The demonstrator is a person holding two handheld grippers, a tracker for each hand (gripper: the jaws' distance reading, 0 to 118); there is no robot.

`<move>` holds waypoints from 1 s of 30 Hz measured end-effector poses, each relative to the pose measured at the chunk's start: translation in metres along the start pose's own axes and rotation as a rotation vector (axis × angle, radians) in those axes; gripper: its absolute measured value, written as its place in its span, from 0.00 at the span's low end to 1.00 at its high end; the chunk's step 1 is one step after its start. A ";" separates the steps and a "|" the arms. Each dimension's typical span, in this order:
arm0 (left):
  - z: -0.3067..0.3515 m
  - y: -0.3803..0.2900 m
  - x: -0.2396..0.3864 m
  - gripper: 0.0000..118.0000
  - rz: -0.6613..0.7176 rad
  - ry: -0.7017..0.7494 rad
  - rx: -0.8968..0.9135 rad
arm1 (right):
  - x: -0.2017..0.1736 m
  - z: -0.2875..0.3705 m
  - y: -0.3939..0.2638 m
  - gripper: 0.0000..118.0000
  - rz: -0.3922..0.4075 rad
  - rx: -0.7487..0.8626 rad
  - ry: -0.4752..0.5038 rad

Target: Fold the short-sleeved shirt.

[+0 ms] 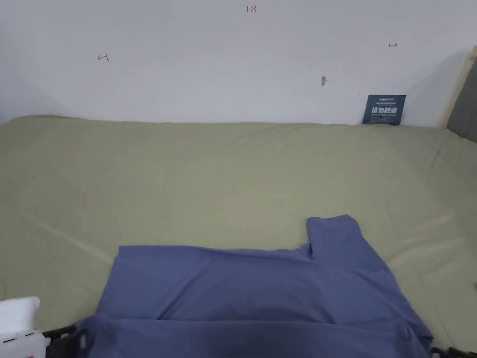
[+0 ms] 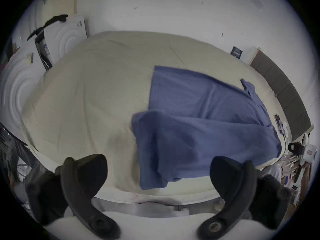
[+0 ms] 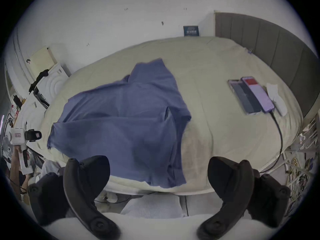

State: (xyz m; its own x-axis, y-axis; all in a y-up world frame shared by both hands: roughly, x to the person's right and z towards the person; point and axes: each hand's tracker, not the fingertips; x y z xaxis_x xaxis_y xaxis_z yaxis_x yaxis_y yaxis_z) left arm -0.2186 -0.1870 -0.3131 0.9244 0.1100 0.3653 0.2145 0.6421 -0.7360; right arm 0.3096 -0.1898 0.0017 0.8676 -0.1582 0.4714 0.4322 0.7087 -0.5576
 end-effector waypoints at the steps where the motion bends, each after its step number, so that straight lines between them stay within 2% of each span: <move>1: 0.001 0.000 0.005 0.94 -0.001 0.009 0.029 | -0.002 -0.001 0.002 0.94 0.013 0.026 -0.029; 2: 0.002 0.002 0.006 0.72 0.001 0.014 0.056 | -0.008 0.001 0.001 0.74 0.013 0.071 -0.056; 4: -0.002 0.009 0.008 0.00 0.002 -0.009 0.034 | -0.009 -0.003 0.004 0.01 -0.002 0.044 -0.018; 10: -0.023 0.039 0.021 0.00 -0.014 -0.020 0.045 | -0.013 -0.017 0.013 0.01 -0.008 0.038 0.001; 13: -0.050 0.065 0.035 0.00 -0.054 -0.047 0.020 | -0.016 -0.032 0.020 0.01 -0.038 0.022 0.021; 18: -0.123 0.115 0.041 0.00 -0.057 -0.032 -0.030 | -0.026 -0.054 0.033 0.01 -0.043 -0.008 0.015; 23: -0.198 0.151 0.037 0.00 -0.102 0.086 -0.110 | -0.026 -0.079 0.046 0.01 -0.054 -0.029 0.001; 28: -0.247 0.163 0.031 0.02 -0.082 0.059 -0.189 | -0.022 -0.097 0.059 0.01 -0.047 -0.053 -0.012; 29: -0.255 0.162 0.031 0.17 -0.082 0.074 -0.180 | -0.021 -0.101 0.060 0.01 -0.043 -0.055 -0.016; 30: -0.259 0.162 0.031 0.46 -0.095 0.092 -0.173 | -0.020 -0.103 0.061 0.01 -0.038 -0.059 -0.022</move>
State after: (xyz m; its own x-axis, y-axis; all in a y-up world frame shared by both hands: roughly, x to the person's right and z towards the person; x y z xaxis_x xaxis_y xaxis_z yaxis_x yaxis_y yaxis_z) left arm -0.0730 -0.2761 -0.5691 0.9207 -0.0193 0.3897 0.3453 0.5053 -0.7908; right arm 0.3433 -0.2143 -0.1119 0.8451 -0.1689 0.5072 0.4788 0.6610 -0.5778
